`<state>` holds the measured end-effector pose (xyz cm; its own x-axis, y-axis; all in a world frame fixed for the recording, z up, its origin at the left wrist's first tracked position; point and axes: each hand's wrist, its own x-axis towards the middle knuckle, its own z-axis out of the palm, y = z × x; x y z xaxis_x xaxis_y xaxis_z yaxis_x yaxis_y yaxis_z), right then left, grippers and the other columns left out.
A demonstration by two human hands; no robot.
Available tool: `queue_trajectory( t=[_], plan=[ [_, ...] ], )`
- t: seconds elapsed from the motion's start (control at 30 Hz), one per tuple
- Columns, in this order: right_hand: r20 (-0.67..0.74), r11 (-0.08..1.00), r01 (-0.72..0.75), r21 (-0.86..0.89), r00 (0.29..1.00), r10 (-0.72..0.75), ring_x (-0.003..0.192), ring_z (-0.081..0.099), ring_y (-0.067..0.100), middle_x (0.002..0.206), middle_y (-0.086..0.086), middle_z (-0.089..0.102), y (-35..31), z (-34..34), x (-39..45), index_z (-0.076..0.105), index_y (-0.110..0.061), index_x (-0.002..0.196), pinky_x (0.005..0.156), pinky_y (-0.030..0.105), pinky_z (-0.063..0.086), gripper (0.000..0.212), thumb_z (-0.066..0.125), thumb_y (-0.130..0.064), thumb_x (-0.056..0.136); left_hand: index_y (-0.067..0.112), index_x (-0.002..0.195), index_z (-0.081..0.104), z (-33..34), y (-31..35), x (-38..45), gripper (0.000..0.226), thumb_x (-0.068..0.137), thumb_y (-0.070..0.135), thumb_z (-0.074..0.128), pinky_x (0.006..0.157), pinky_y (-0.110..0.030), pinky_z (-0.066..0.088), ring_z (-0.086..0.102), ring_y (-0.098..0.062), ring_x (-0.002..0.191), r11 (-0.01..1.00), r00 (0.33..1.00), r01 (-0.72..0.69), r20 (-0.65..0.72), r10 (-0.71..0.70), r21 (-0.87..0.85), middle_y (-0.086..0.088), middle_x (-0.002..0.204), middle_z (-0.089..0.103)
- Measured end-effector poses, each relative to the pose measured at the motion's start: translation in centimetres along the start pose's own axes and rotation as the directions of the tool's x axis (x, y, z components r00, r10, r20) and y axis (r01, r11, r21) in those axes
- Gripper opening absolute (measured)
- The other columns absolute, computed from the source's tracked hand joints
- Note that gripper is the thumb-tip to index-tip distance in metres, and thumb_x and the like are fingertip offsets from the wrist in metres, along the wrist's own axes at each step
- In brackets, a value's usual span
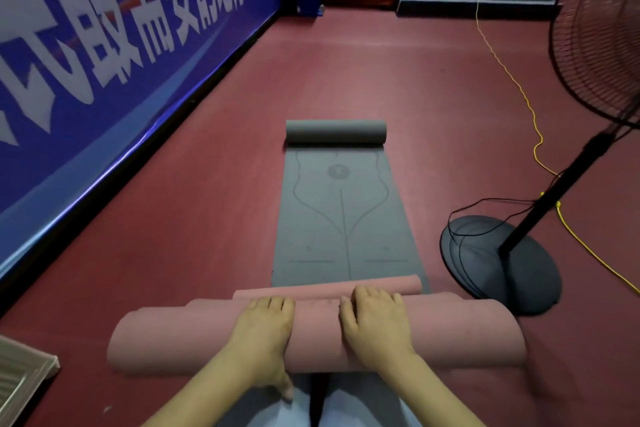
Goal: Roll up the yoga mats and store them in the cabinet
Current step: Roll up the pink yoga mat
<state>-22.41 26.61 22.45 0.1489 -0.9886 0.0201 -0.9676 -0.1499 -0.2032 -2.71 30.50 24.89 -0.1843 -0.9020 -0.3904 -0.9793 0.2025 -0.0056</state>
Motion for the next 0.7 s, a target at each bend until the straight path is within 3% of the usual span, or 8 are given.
queue_trajectory(
  t=[0.13,0.3,0.47,0.7],
  plan=[
    [0.097,1.0,0.011,-0.022,0.995,-0.008,0.065,0.065,0.029,0.067,0.003,0.069,-0.1,-0.5,0.2,0.063,-0.021,0.069,0.069,0.038,0.049,0.047,0.034,-0.05,0.092,0.021,0.128,0.046,-0.3,-1.5,1.4,0.111,0.037,0.073,0.085,0.102,-0.036,0.046,0.058,-0.022,0.117,0.999,0.999,-0.033,-0.015,0.033,-0.015,0.002,0.132,0.058],
    [0.073,0.994,0.108,-0.006,0.992,-0.108,0.094,0.066,0.032,0.093,0.007,0.073,-0.1,-1.4,0.1,0.059,-0.021,0.089,0.089,0.042,0.04,0.059,0.01,-0.054,0.091,0.03,0.119,0.047,0.2,-1.7,1.1,0.098,0.035,0.072,0.073,0.092,-0.037,0.048,0.061,-0.019,0.105,0.999,0.999,-0.02,-0.045,0.018,-0.043,0.01,0.119,0.062],
    [0.153,0.998,0.063,-0.008,0.986,-0.061,0.102,0.063,0.036,0.105,0.014,0.072,-0.4,-2.2,0.2,0.062,-0.016,0.099,0.092,0.041,0.038,0.043,0.035,-0.049,0.1,0.036,0.118,0.053,-1.5,-1.9,-0.2,0.094,0.034,0.072,0.074,0.081,-0.032,0.049,0.066,-0.016,0.097,0.998,0.999,-0.03,-0.021,0.029,-0.053,0.015,0.112,0.067],
    [0.329,0.997,0.054,-0.047,0.944,-0.036,0.113,0.063,0.038,0.119,0.02,0.069,-0.7,-4.6,-1.4,0.07,-0.009,0.109,0.091,0.038,0.046,0.058,0.032,-0.053,0.101,0.033,0.104,0.055,-2.6,-1.2,-2.4,0.09,0.028,0.074,0.079,0.076,-0.038,0.055,0.062,-0.018,0.085,0.996,0.991,-0.037,0.122,0.046,-0.082,0.011,0.096,0.066]
  ],
)
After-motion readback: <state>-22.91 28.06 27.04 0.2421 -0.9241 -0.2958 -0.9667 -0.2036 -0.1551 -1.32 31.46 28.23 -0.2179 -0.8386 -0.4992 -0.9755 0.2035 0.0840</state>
